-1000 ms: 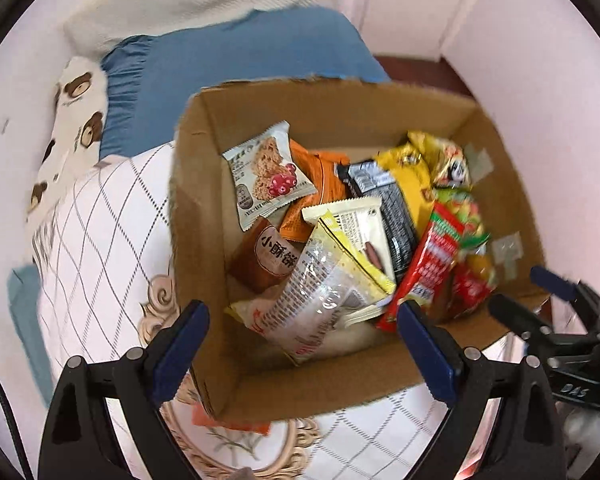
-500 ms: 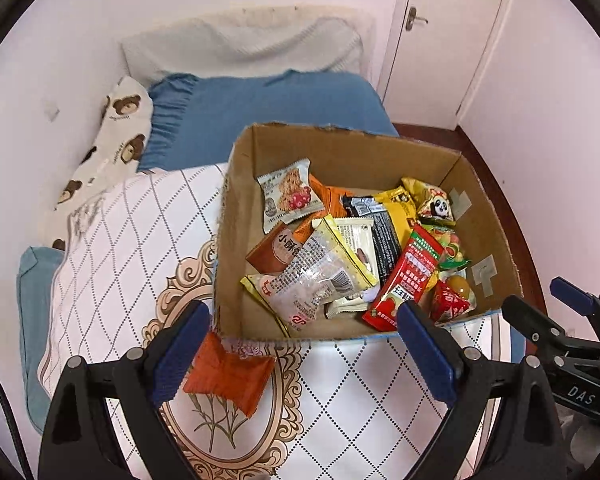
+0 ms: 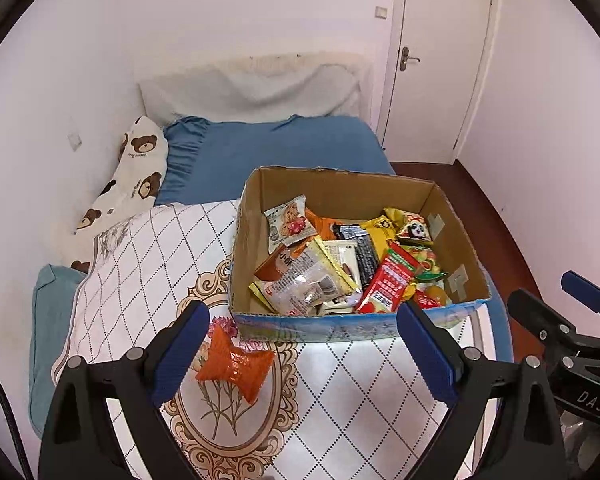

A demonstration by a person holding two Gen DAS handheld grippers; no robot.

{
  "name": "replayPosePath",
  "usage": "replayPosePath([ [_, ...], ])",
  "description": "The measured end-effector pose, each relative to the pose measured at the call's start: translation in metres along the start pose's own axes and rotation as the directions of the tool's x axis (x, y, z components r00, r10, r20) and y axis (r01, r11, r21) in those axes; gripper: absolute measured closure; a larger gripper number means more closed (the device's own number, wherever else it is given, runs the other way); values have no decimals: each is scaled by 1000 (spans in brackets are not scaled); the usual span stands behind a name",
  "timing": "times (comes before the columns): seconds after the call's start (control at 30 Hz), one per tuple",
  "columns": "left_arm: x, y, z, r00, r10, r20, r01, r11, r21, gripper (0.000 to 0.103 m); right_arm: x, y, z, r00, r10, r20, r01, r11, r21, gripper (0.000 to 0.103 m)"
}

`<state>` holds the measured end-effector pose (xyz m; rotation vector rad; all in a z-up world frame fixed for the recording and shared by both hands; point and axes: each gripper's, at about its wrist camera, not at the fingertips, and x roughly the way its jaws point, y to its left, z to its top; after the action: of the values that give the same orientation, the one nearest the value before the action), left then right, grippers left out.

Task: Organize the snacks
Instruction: 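Move the right tool down to the orange packet on the sheet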

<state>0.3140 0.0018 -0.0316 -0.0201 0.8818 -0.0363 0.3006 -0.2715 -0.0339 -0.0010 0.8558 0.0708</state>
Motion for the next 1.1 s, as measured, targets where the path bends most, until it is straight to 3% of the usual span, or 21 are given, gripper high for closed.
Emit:
replayPosePath([
  [0.2,-13,-2,-8,1000,-11,13,11,1000,-26,7,-22,0,-6,1000,14,22,-15,1000,16,4],
  [0.37,-7,14,-21,999,11,-32,-13,997,-76,7,-9,-2,-19,987,155,-34,-153,987,57,5],
  [0.5,12,48,-50,991,75,-110,-87,990,-111,7,25,15,-40,954,268,-133,-261,963,72,44],
  [0.7,68,117,-93,940,155,-305,-210,965,-158,7,79,72,-69,905,360,-227,-355,933,64,45],
  [0.9,114,154,-106,901,174,-397,-249,958,-145,7,144,136,-80,858,414,-303,-423,905,40,45],
  [0.97,129,161,-109,888,190,-418,-259,959,-116,7,162,159,-81,851,407,-331,-432,902,-2,44],
  [1.07,149,172,-118,865,217,-452,-275,959,-65,7,182,199,-85,856,345,-384,-432,887,-164,42],
  [1.1,153,176,-122,859,223,-462,-277,959,-52,7,187,210,-87,856,324,-402,-431,877,-210,34],
])
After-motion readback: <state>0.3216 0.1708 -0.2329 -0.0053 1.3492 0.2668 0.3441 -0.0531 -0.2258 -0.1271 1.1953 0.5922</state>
